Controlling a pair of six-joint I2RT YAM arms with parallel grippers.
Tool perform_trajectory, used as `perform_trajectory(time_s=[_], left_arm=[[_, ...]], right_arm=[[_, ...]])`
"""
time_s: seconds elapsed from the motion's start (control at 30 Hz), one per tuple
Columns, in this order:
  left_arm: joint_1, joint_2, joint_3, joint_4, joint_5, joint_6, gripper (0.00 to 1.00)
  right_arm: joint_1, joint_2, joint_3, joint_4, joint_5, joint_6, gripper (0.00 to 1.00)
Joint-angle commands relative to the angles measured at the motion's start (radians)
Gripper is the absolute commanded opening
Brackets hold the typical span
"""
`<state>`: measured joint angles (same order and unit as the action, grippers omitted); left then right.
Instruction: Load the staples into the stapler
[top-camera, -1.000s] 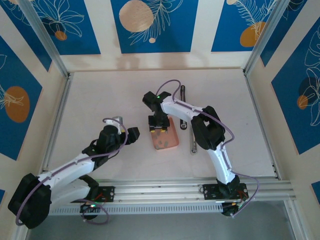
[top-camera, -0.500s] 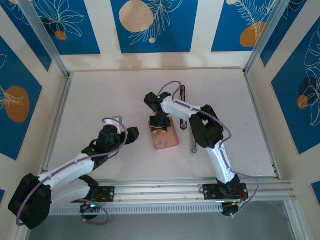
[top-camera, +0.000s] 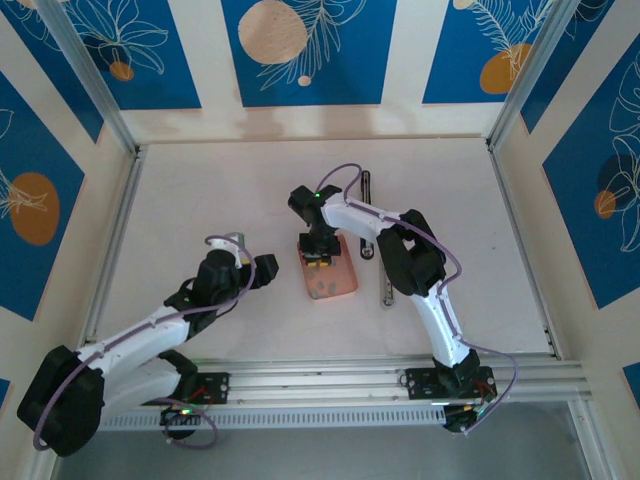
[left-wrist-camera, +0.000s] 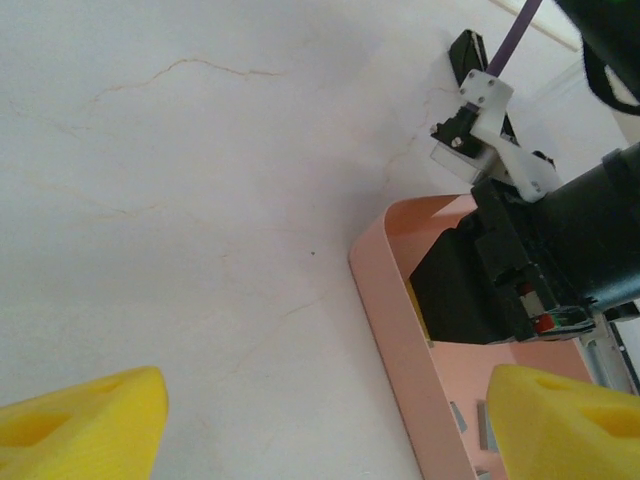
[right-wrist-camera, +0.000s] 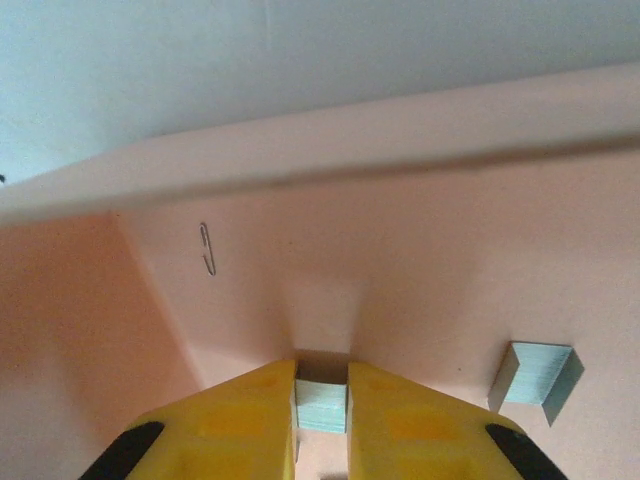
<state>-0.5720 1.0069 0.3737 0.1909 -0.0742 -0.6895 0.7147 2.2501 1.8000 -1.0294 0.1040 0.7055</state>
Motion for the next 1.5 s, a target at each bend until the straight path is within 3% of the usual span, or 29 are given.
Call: perform_trajectory(time_s=[0.0,0.43,0.63,1.0,1.47], left_arm=[[0.013,0.011,0.025,-0.013,0.024,0.03,0.83],[0.014,0.025,0.045,-0.026,0.033,0.045,0.83],[0.014,0.026,0.058,-0.04,0.034,0.06,0.83],[-0.016,0.12,0.231,-0.123,0.088,0.206,0.82],[-0.224,0.392,0.476,-0.131,0.059,0.313,0.81]], right_arm=[[-0.008,0.018,-0.007,-0.01,-0.013,0.009,0.22],[0.002,0.08,0.006,-0.058,0.068,-0.019,0.18],[0.003,0.019,-0.003,-0.006,0.074,-0.013,0.17],[-0.019,-0.314,-0.162,0.125,0.169,-0.03,0.16],[-0.114,-0.863,-0.715,0.197,0.288,-0.065,0.17]])
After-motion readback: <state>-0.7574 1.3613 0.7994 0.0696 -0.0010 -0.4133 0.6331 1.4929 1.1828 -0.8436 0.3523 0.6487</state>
